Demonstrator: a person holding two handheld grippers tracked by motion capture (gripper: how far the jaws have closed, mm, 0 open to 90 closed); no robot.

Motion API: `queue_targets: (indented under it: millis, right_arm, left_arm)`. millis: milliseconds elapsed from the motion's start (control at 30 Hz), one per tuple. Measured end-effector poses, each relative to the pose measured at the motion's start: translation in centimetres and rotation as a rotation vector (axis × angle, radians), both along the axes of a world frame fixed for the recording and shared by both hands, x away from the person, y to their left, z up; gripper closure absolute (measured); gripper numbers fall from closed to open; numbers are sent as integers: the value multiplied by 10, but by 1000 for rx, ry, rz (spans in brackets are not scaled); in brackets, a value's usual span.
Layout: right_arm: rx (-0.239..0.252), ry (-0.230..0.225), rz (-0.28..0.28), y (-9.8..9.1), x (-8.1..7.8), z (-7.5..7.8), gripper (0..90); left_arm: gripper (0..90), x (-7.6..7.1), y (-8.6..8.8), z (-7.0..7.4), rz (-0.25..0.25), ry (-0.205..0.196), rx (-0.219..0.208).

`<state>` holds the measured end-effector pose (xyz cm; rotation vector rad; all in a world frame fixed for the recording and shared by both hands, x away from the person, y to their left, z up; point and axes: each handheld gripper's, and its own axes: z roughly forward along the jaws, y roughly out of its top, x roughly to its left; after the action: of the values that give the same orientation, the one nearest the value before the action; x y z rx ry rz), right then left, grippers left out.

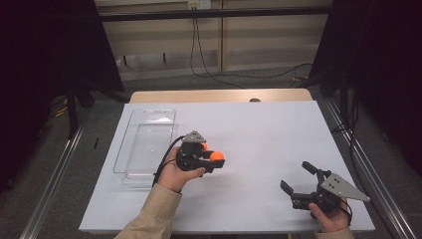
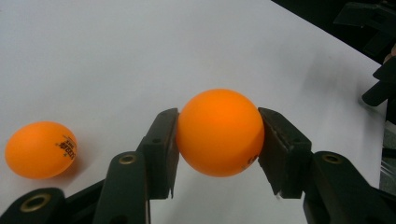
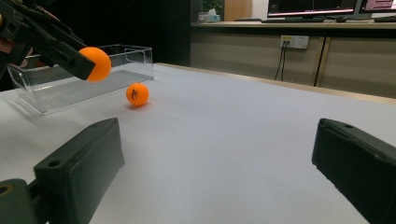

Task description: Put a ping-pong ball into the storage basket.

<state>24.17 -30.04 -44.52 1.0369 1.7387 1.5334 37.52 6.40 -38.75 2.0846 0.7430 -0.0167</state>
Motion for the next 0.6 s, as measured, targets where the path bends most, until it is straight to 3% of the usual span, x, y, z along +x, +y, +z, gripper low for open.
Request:
queue_targets:
  millis: [600]
  right_arm:
    - [1, 1, 1, 0, 0, 0, 14]
  left_arm:
    - [508, 4, 9, 2, 32, 4, 2]
